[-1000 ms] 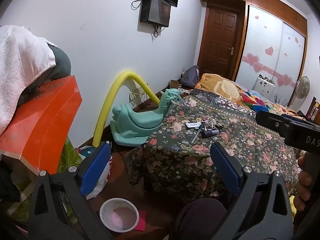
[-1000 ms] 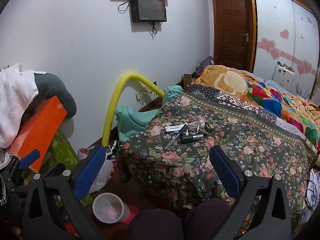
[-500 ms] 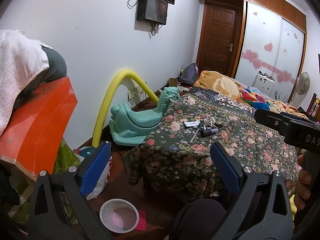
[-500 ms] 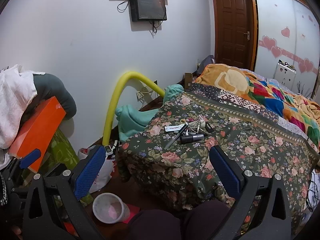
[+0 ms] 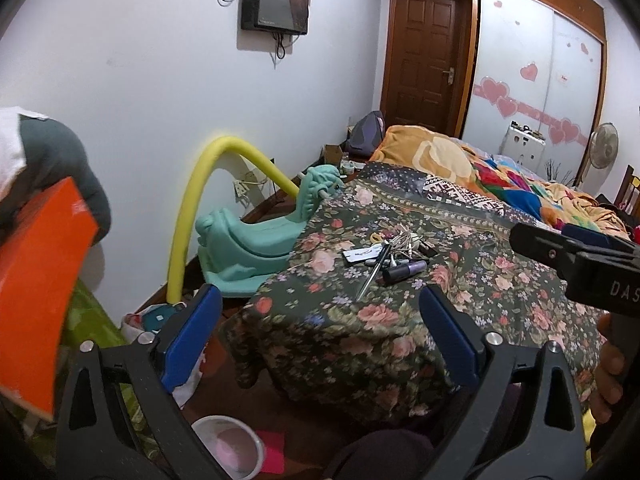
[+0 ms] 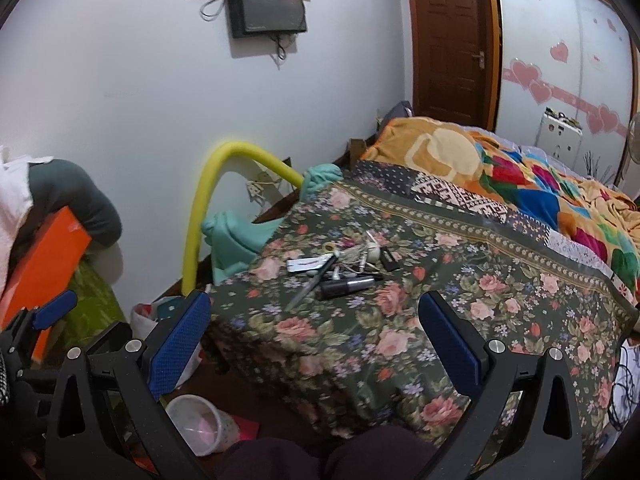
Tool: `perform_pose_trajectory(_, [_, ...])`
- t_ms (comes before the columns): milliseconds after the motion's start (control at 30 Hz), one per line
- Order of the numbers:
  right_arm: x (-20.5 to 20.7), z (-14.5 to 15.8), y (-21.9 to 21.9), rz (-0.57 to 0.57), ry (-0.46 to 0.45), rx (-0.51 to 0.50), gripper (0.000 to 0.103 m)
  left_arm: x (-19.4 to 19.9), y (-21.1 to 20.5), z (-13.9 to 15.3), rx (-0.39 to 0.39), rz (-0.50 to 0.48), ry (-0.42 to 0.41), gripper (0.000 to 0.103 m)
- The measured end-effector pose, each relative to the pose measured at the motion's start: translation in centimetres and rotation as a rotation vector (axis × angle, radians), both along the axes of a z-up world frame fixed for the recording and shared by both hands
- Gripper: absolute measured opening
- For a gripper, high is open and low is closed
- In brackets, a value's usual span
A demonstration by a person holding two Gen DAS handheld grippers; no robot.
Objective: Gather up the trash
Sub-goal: 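Move both tools toward the small items on the floral bed, then grasp the clear pen with the left tool while the right tool grasps the purple bottle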
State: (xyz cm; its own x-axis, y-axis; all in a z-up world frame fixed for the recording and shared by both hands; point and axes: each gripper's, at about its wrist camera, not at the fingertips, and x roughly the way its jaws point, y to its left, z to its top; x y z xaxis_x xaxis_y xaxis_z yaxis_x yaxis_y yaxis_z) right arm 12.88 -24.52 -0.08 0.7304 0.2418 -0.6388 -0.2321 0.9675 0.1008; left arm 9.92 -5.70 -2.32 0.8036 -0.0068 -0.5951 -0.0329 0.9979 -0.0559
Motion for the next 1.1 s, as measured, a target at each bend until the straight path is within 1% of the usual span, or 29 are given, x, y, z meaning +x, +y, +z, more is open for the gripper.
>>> perform_pose_trajectory(67, [1.7,-0.9,-1.0,-0.008,0.023,0.000,0.103,2.0,-0.7,-0.8,-0.009,-0.010,0.029,0.093])
perform_pose_trajectory(233, [5.2,-3.5,-3.1,-0.025,0.087,-0.011,0.103,6.6,-2.0,-3.1,-0.040,-0.015,0.084,0.093])
perform_pose_trajectory(333, [7.4,-5.2,-4.6,-0.043,0.135,0.008,0.103,9.6,-2.8,-4.9,-0.055,-0.033,0.131,0.093])
perform_pose_trajectory(467, [11.0,-8.1,-6.4,-0.065,0.215,0.034,0.103,13.2,-4.0,-7.2,-0.041,-0.048,0.178,0.093])
perform_pose_trajectory(567, [13.1,-9.8,-7.1,-0.067,0.256,0.037,0.102,15.7,-4.5,-9.1,-0.060,-0.062,0.218,0.093])
perform_pose_trajectory(667, [15.2,-11.6,-7.2,-0.040,0.311,0.056,0.097,18.0,-4.9,-11.4,-0.073,-0.075,0.269,0.092])
perform_pose_trajectory(700, [15.8,-12.1,-7.1,-0.027,0.332,0.069,0.093,18.5,-4.9,-12.1,-0.072,-0.080,0.278,0.090])
perform_pose_trajectory(733, [16.5,-12.8,-6.9,-0.014,0.361,0.092,0.088,18.9,-5.1,-12.5,-0.067,-0.081,0.284,0.085])
perform_pose_trajectory(767, [17.0,-13.4,-6.7,-0.002,0.383,0.113,0.087,19.5,-5.3,-13.3,-0.061,-0.087,0.296,0.079])
perform_pose_trajectory(800, [17.4,-13.8,-6.5,0.008,0.398,0.130,0.086,20.0,-5.4,-13.9,-0.058,-0.096,0.310,0.076])
perform_pose_trajectory(867, [18.1,-15.0,-5.6,0.027,0.443,0.163,0.081,21.0,-5.4,-15.3,-0.062,-0.113,0.344,0.059])
perform_pose_trajectory(900, [18.5,-15.6,-5.2,0.032,0.464,0.178,0.074,21.4,-5.4,-16.0,-0.068,-0.123,0.360,0.055])
perform_pose_trajectory(933, [19.0,-16.3,-4.7,0.036,0.490,0.198,0.069,21.6,-5.4,-16.5,-0.073,-0.129,0.370,0.045])
perform_pose_trajectory(967, [19.4,-16.9,-4.3,0.037,0.513,0.212,0.068,21.9,-5.3,-17.1,-0.083,-0.138,0.385,0.038])
perform_pose_trajectory(1067, [20.4,-18.3,-3.6,0.021,0.575,0.282,0.063,22.2,-5.2,-18.2,-0.117,-0.160,0.408,0.025])
perform_pose_trajectory(1100, [20.7,-18.8,-3.2,0.006,0.595,0.311,0.063,22.1,-5.2,-18.4,-0.120,-0.164,0.406,0.024])
